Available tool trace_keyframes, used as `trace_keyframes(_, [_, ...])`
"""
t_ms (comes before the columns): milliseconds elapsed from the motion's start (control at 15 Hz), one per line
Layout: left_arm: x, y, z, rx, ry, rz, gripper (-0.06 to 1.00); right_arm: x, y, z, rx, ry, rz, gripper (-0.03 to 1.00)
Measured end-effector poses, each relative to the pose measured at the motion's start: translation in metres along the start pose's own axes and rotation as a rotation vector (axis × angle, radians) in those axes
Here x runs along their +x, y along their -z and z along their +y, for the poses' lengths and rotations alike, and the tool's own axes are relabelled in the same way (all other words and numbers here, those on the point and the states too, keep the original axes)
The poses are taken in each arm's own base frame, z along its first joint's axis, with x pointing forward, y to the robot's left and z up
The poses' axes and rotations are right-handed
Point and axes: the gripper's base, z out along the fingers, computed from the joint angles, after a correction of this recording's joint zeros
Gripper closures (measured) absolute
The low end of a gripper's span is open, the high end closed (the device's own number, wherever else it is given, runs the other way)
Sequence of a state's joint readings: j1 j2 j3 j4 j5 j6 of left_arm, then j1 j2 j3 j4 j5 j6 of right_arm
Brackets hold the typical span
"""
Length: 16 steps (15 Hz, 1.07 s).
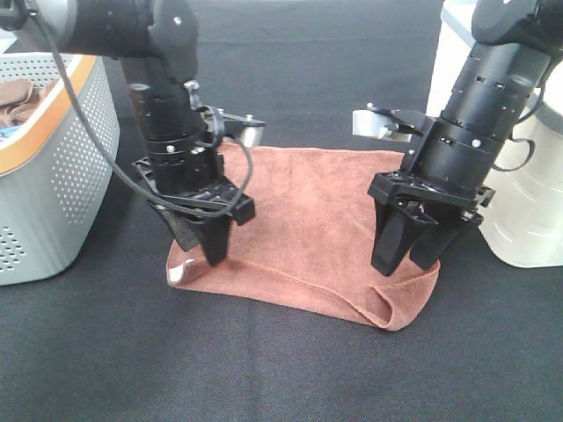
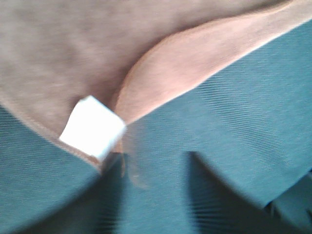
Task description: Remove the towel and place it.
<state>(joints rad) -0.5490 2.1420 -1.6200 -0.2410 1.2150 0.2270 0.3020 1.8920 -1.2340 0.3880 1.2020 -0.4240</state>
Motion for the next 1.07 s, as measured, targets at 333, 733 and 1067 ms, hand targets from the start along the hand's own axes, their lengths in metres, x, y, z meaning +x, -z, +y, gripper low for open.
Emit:
trace_keyframes(333, [0.003,0.015,-0.004,-0.049,0.055,-0.028,0.38,0.002,0.005,0.004,-0.012,-0.064,-0.013,0.35])
trace_keyframes(733, [0.052,0.132,-0.035,-0.094,0.082,-0.325,0.38,0.063,0.084,0.056,0.069,-0.023,-0.306,0.35])
trace_keyframes(1067, [0.14,0.154,-0.048,-0.131,0.131,-0.369,0.38,0.139,0.1,0.08,0.176,0.01,-0.444,0.35])
